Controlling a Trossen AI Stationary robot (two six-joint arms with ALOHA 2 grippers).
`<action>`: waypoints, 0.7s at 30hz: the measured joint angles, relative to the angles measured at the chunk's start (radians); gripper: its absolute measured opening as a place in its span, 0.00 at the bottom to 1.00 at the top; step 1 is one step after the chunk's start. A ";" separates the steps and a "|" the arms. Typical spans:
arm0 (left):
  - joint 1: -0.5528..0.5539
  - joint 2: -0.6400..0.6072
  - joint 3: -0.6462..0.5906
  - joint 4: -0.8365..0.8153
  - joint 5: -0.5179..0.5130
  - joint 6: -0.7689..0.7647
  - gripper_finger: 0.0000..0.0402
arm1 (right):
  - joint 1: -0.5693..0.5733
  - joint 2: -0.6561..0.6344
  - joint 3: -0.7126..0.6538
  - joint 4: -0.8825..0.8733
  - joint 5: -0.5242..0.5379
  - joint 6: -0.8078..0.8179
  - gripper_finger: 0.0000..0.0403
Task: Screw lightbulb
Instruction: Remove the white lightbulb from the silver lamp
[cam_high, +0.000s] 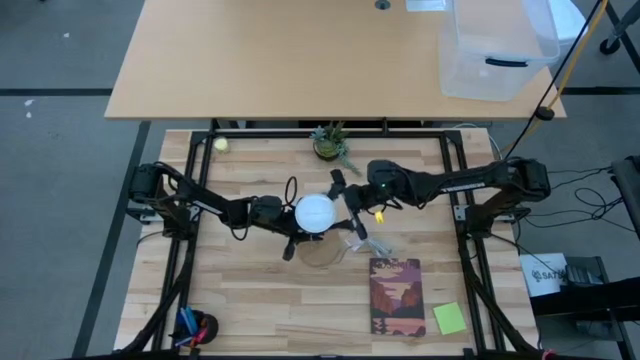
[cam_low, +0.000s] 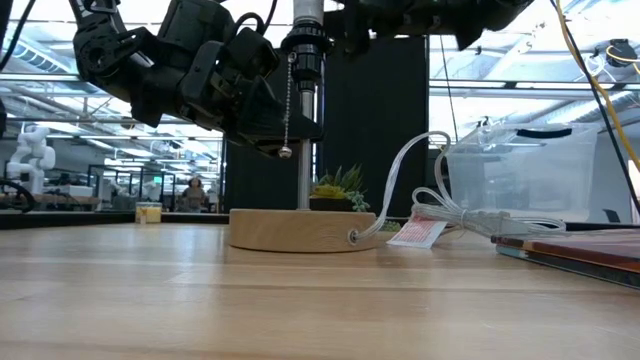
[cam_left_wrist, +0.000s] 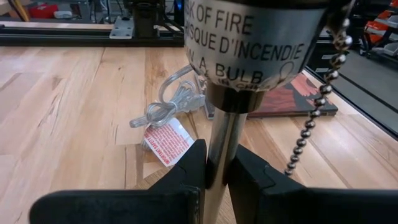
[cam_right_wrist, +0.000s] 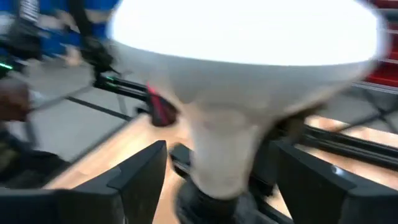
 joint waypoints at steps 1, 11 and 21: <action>0.000 0.000 0.000 0.000 0.000 0.000 0.11 | 0.000 -0.015 0.000 -0.025 0.030 -0.015 0.69; 0.000 0.000 0.000 0.001 -0.007 -0.001 0.11 | 0.008 -0.147 0.000 -0.211 0.150 -0.067 0.68; 0.000 0.000 0.000 0.001 -0.024 -0.003 0.11 | 0.066 -0.193 -0.009 -0.353 0.340 -0.069 0.67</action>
